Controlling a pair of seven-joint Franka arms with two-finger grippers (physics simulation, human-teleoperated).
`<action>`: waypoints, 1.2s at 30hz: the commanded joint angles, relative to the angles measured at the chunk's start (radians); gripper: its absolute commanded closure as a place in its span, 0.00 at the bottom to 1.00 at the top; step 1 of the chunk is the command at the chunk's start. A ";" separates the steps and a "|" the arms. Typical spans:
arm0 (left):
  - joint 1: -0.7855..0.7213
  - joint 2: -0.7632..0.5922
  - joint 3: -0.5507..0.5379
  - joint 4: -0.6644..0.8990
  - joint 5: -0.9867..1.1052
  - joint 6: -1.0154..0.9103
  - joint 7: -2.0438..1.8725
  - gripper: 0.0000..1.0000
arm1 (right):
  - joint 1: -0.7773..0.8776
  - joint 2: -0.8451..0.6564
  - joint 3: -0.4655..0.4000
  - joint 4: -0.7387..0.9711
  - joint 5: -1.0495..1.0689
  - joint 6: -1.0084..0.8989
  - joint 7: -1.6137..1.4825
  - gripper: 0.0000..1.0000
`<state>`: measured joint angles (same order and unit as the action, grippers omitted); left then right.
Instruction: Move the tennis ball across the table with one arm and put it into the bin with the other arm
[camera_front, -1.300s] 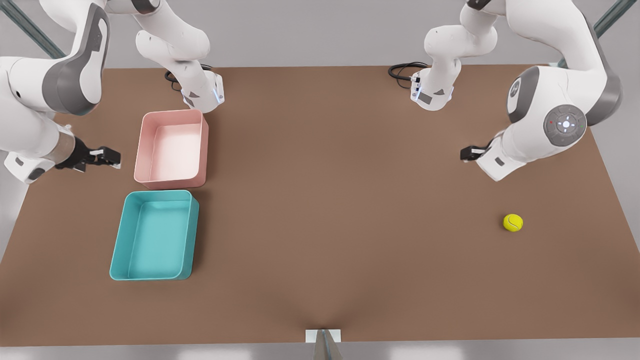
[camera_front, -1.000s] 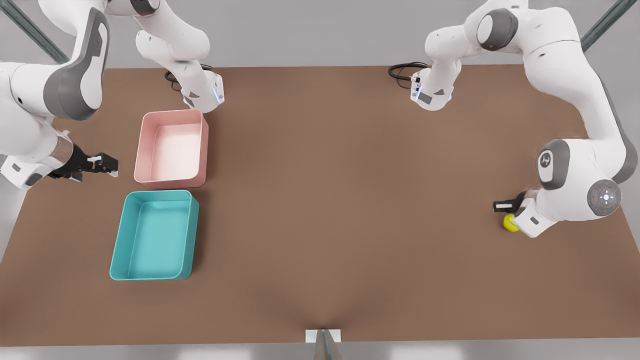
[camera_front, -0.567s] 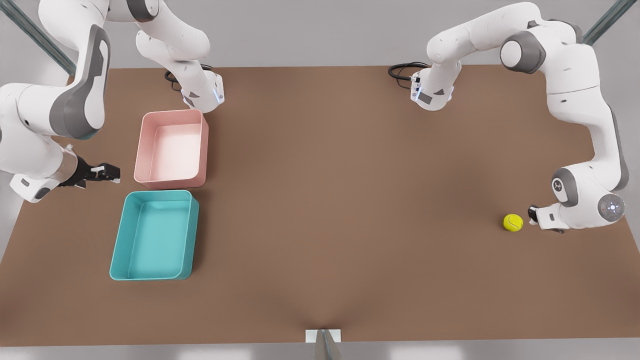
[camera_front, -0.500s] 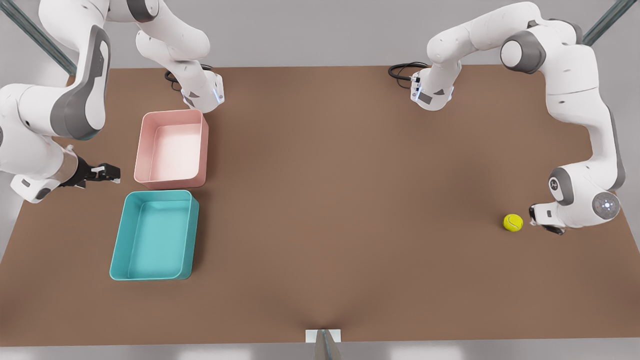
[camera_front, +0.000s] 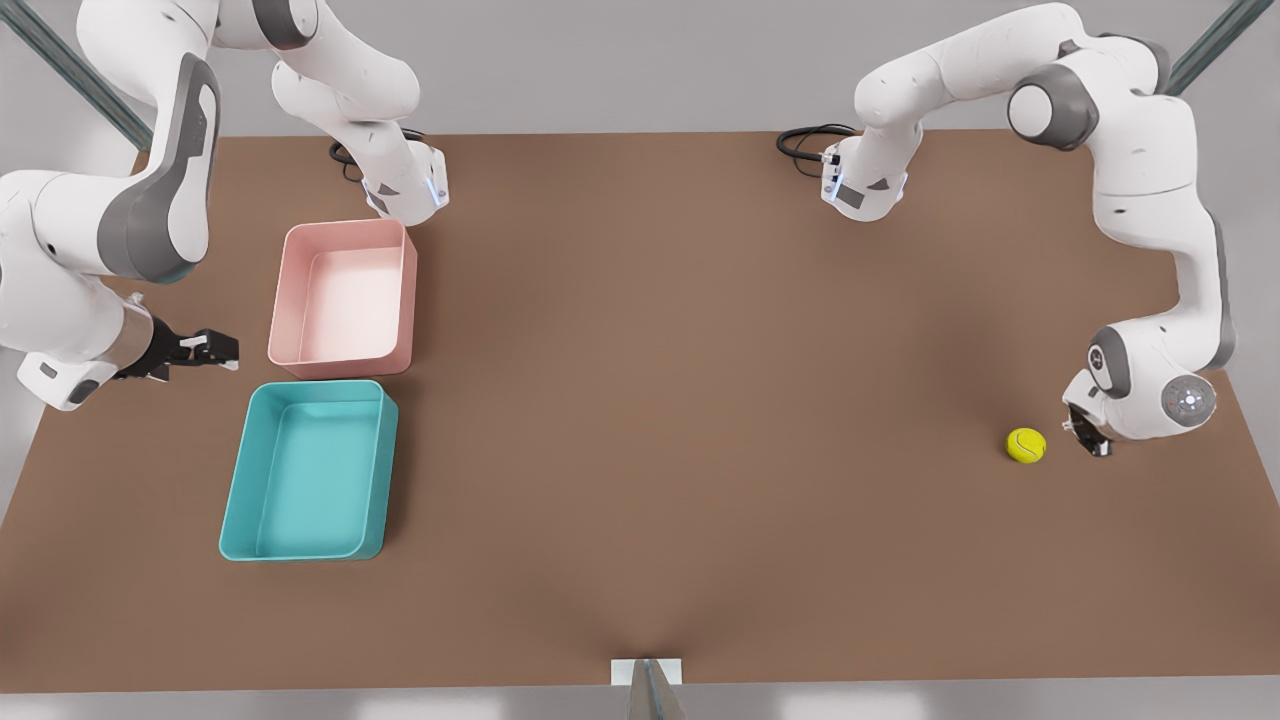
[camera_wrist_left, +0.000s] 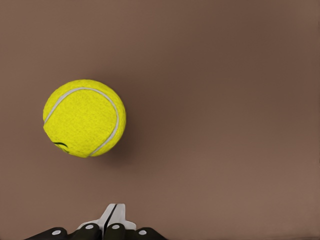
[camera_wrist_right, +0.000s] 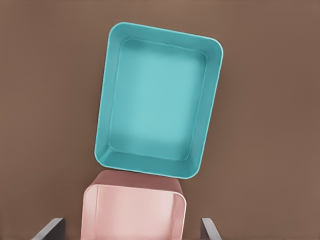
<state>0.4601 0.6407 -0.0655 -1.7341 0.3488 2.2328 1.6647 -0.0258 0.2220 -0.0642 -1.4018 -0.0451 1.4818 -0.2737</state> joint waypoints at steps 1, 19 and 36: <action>0.000 0.002 0.001 -0.015 0.030 0.074 0.432 0.79 | 0.000 -0.001 0.000 0.000 0.004 -0.002 -0.016 0.00; 0.006 0.027 0.021 -0.015 0.044 0.194 0.346 0.79 | -0.002 0.002 0.000 -0.005 0.008 -0.002 -0.010 0.00; -0.064 0.030 0.046 -0.013 0.019 0.195 0.216 0.79 | 0.003 0.005 0.001 -0.006 0.013 0.000 -0.007 0.00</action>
<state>0.4065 0.6712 -0.0196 -1.7477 0.3706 2.4273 1.9316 -0.0232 0.2279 -0.0630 -1.4088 -0.0332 1.4821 -0.2819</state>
